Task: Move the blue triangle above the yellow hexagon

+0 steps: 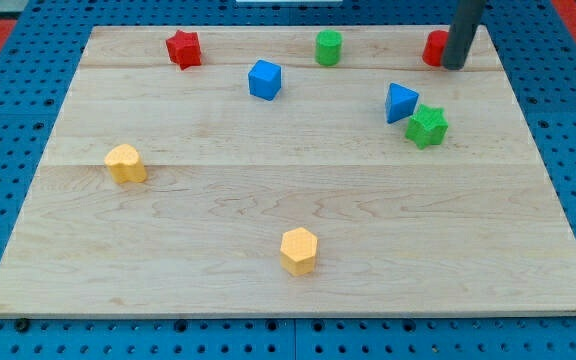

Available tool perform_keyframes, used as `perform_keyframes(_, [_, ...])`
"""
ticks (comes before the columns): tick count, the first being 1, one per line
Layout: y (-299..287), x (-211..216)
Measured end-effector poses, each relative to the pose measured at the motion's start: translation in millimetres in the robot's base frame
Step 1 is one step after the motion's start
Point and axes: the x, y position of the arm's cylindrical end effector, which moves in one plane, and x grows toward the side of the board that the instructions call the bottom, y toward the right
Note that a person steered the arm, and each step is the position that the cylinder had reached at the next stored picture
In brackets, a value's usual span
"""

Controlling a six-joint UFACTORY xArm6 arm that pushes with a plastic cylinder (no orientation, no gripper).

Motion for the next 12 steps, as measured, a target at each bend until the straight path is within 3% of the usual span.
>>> perform_keyframes(1, [-1.2,21.4])
perform_keyframes(4, [-23.0,25.8])
perform_keyframes(5, [-82.0,39.5])
perform_keyframes(7, [-102.4,122.2])
perform_keyframes(9, [-226.3,207.4])
perform_keyframes(11, [-410.4,210.2])
perform_keyframes(12, [-459.1,191.5])
